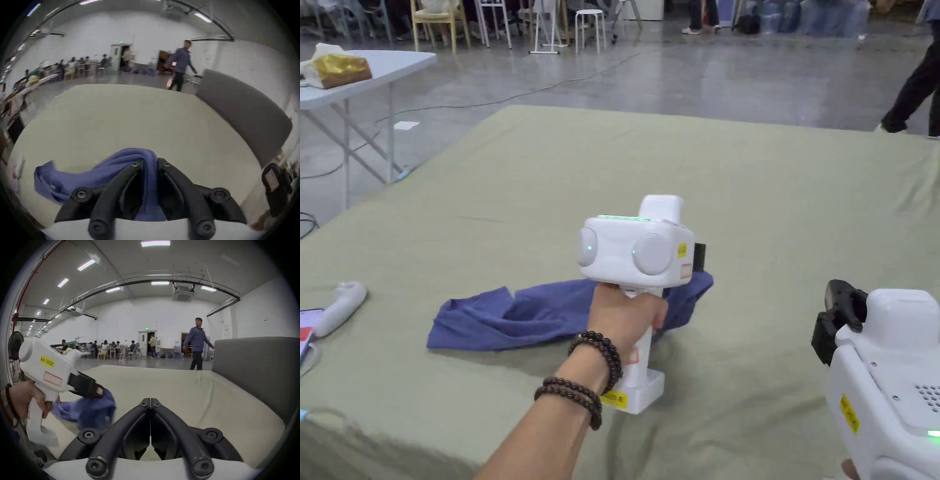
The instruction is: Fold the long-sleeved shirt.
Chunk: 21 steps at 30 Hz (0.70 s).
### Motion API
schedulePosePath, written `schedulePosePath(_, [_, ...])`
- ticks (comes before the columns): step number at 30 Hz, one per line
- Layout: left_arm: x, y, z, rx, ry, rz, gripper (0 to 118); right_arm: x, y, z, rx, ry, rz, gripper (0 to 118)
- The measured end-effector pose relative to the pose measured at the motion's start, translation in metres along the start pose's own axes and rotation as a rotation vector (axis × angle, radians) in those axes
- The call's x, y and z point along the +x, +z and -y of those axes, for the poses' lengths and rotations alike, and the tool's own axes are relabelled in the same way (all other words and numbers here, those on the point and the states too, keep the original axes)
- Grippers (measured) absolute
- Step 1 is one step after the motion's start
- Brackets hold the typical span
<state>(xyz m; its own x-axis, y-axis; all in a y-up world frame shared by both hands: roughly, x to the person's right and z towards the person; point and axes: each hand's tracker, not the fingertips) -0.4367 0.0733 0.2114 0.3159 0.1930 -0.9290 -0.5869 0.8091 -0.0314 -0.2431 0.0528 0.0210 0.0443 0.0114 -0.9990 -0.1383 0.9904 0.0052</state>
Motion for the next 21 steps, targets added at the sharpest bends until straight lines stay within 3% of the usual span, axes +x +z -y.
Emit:
schedulePosePath(7, [0.176,-0.083,0.043,-0.159,-0.101,0.228,8,0.087,0.024,-0.001,0.011,-0.009,0.228,0])
schedulePosePath(11, [0.229,-0.118,0.084,-0.262,-0.137,0.242,8,0.125,0.038,0.005,-0.013,-0.014,0.329,0])
schedulePosePath(12, [0.233,-0.120,0.090,-0.261,-0.143,0.216,13,0.131,0.041,0.007,-0.015,-0.024,0.337,0])
schedulePosePath(13, [0.234,-0.120,0.095,-0.257,-0.160,0.188,30,0.136,0.043,0.009,-0.021,-0.033,0.346,0])
schedulePosePath(15, [0.226,-0.109,0.095,-0.234,-0.171,0.193,95,0.141,0.044,0.013,-0.031,-0.040,0.352,0])
schedulePosePath(16, [0.220,-0.100,0.093,-0.196,-0.167,0.199,104,0.141,0.044,0.015,-0.034,-0.040,0.351,0])
schedulePosePath(21, [0.151,-0.022,0.064,0.027,-0.103,0.170,103,0.130,0.043,0.014,-0.047,-0.066,0.296,0])
